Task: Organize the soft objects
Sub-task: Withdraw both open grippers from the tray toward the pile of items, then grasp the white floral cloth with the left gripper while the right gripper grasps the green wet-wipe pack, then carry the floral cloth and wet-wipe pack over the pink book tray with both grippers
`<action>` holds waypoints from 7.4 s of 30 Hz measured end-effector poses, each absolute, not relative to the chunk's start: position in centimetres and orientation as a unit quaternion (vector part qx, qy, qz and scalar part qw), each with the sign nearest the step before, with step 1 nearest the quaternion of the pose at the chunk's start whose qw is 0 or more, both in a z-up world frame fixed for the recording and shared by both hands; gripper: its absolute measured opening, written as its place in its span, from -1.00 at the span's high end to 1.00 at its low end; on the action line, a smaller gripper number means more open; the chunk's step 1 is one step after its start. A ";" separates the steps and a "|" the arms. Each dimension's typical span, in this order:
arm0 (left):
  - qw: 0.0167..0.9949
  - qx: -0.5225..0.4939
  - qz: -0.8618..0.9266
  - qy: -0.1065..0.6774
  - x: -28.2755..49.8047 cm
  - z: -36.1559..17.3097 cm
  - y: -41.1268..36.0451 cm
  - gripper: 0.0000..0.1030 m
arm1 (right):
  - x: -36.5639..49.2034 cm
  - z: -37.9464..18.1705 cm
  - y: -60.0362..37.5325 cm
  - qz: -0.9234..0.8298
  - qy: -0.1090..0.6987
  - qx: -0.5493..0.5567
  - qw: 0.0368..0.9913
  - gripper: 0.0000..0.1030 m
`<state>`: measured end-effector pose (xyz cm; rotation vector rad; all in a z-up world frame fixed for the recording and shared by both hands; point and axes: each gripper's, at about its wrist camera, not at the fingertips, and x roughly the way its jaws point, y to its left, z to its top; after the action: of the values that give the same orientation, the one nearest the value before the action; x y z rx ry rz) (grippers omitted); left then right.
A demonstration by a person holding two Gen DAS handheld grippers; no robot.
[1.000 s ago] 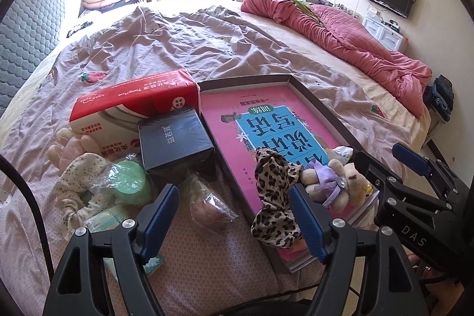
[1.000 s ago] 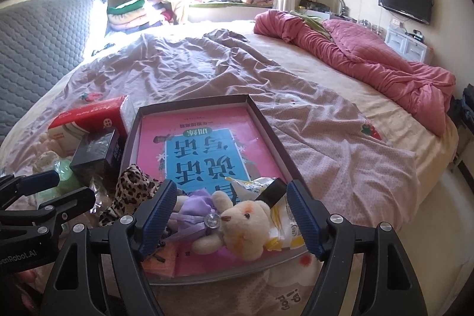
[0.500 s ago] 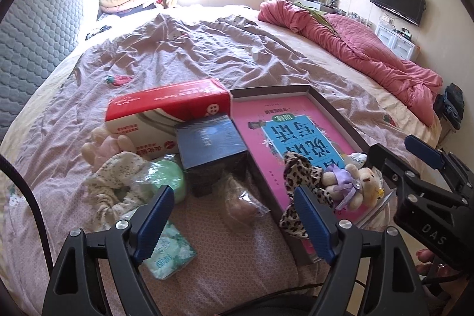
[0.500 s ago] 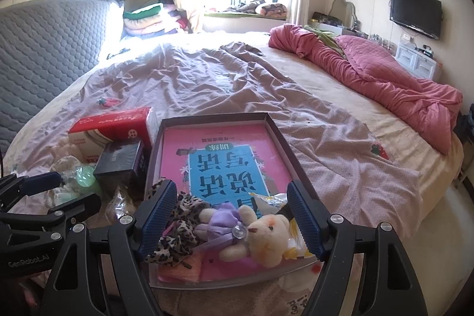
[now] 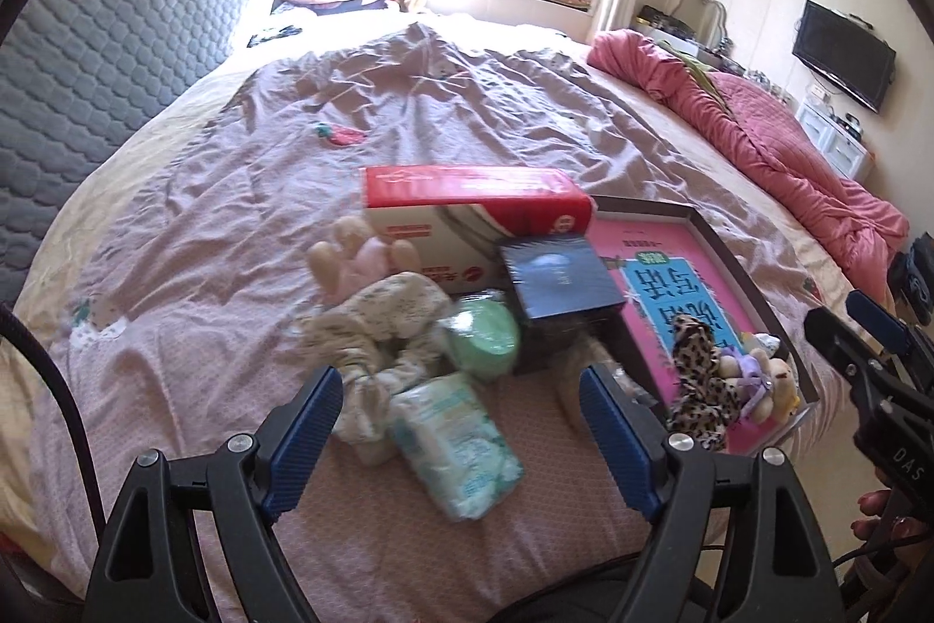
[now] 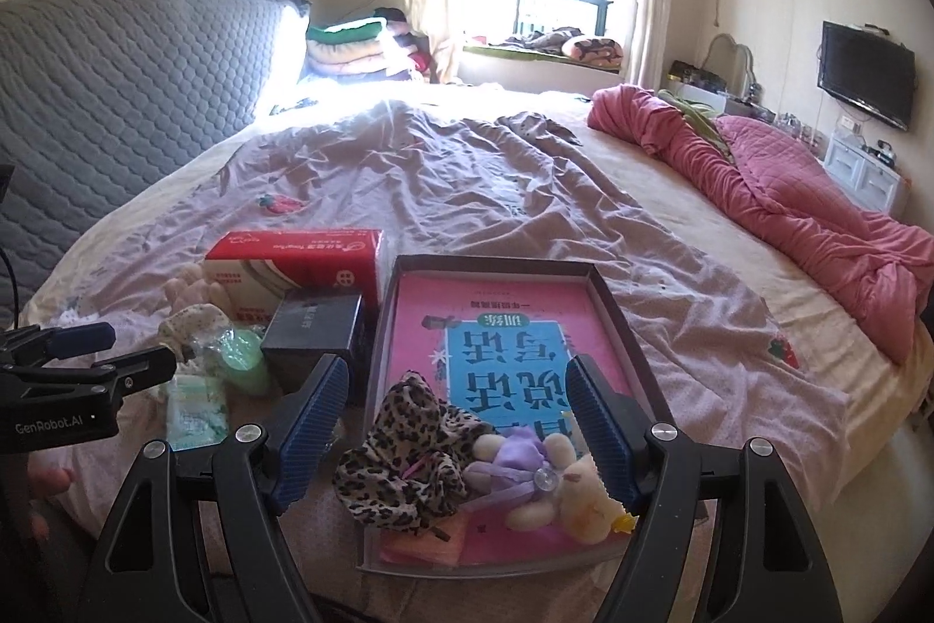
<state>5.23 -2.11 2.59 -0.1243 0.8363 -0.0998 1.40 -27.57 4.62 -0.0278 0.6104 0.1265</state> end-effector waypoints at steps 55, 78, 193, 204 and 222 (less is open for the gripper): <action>0.884 -0.156 -0.028 0.440 8.9 -3.6 5.9 -0.60 | 4.1 -2.2 -12.4 0.249 0.422 -0.058 0.870 -0.52; 0.879 -0.157 -0.071 0.445 11.2 -5.9 5.5 -0.20 | 8.7 -6.9 -10.4 0.284 0.513 -0.061 0.808 -0.52; 0.853 -0.084 -0.234 0.459 5.4 0.4 -17.9 0.65 | 4.8 -0.2 -40.5 0.110 0.372 0.207 0.898 -0.01; 0.854 -0.088 -0.195 0.475 8.3 -1.7 -17.6 0.65 | 5.3 -2.0 -41.9 0.080 0.389 0.187 0.899 -0.01; 0.861 -0.103 -0.172 0.467 11.5 -2.3 -17.3 0.65 | 6.8 -4.5 -40.3 0.071 0.423 0.112 0.896 -0.01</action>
<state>11.47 -17.31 -2.31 -0.2156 0.9786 -0.3613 6.82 -40.28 -4.51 0.2328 0.8774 0.1467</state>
